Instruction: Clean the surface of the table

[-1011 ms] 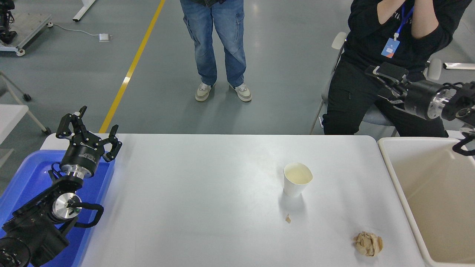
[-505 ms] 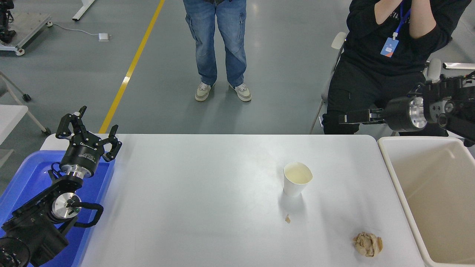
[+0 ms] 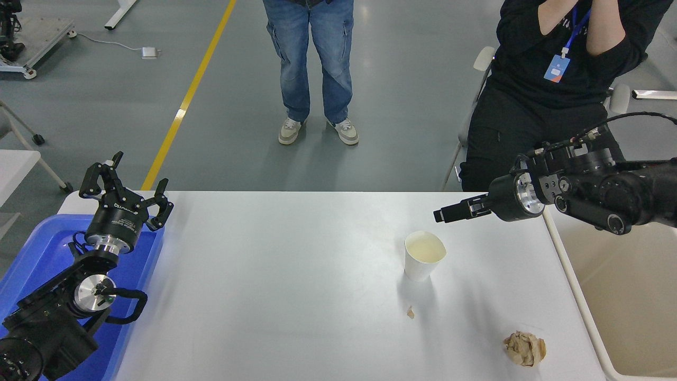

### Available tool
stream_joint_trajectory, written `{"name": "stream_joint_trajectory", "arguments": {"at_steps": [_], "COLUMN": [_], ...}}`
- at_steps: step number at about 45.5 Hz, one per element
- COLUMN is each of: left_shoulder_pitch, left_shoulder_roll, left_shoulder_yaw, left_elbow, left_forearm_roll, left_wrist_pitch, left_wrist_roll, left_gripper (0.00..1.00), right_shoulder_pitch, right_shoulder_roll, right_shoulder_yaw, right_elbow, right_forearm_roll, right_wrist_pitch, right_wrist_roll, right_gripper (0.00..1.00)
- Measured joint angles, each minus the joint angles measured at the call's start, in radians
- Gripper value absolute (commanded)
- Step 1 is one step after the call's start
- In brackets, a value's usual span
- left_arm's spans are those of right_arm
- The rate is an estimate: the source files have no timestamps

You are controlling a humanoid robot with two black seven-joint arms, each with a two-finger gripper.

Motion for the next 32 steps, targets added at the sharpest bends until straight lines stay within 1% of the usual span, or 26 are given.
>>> {"name": "stream_joint_trajectory", "arguments": {"at_steps": [12, 32], "left_shoulder_pitch": [0.0, 0.0], "left_shoulder_roll": [0.0, 0.0], "left_shoulder_yaw": [0.0, 0.0], "left_elbow": [0.0, 0.0], "left_forearm_roll": [0.0, 0.0], "left_wrist_pitch": [0.0, 0.0], "left_wrist_roll": [0.0, 0.0], "left_gripper": [1.0, 1.0], "right_shoulder_pitch": [-0.104, -0.141], "right_shoulder_roll": [0.06, 0.112], "right_shoulder_yaw": [0.0, -0.001], "right_elbow": [-0.092, -0.127], "right_forearm_roll": [-0.003, -0.004], "right_wrist_pitch": [-0.038, -0.057], "right_wrist_roll": [-0.02, -0.025], "right_gripper": [0.98, 0.97]}}
